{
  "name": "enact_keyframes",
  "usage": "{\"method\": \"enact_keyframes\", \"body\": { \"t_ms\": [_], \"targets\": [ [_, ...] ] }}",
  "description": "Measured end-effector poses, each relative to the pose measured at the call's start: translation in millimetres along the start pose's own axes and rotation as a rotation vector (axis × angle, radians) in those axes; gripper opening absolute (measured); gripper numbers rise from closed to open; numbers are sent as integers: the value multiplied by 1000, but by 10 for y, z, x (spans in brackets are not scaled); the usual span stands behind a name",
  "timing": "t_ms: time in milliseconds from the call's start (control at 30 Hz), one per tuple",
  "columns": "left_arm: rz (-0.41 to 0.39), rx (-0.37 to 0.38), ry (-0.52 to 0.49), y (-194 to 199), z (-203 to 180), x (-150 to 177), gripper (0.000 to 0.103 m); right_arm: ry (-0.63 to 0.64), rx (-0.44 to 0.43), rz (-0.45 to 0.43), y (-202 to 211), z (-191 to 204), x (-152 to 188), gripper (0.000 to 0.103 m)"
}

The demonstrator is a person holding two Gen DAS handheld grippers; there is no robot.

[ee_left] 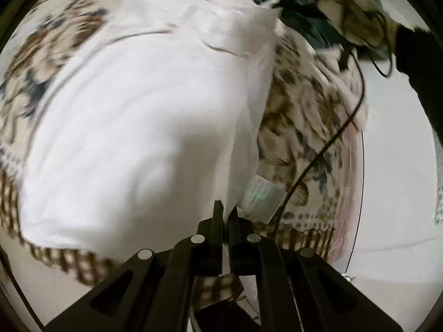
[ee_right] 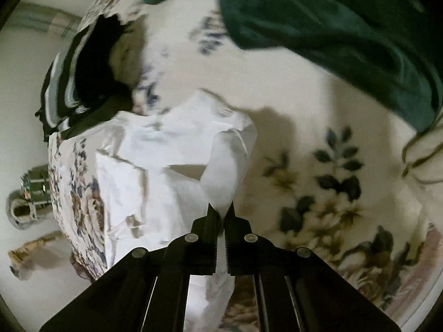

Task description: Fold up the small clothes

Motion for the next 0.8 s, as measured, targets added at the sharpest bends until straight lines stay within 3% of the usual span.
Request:
{"method": "enact_keyframes", "body": {
  "t_ms": [167, 200, 233, 267, 433, 567, 700, 733, 800],
  "targets": [
    [-3, -16, 138, 412, 831, -84, 1, 80, 45, 5, -195, 898, -119, 4],
    [-5, -23, 170, 473, 1075, 21, 1, 96, 56, 8, -271, 1060, -141, 3],
    [-10, -32, 193, 462, 1054, 45, 0, 115, 73, 12, -417, 1302, -165, 3],
    [-19, -48, 218, 551, 1421, 112, 0, 127, 86, 17, -528, 1460, -181, 3],
    [-18, -99, 302, 975, 2481, 384, 0, 189, 217, 37, -1289, 2243, -265, 3],
    [-8, -121, 347, 777, 2797, 432, 0, 233, 284, 63, -1890, 2655, -253, 3],
    [20, -113, 389, 799, 3404, 733, 0, 254, 341, 80, -2335, 2820, -207, 3],
    [27, -111, 397, 658, 3231, 596, 0, 252, 357, 84, -2434, 2840, -198, 3],
    [42, -111, 407, 589, 3357, 642, 0, 249, 377, 86, -2534, 2859, -194, 3]
  ]
}}
Point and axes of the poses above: each gripper's, at about its wrist camera, not at the fingertips, and y roughly against the way its jaws point, z to its left, x to its underside, the point moved 5 cm from there along -y, roughly the way its jaws point, and after that the axes turned 15 degrees about -x, right-handed, at the moved point
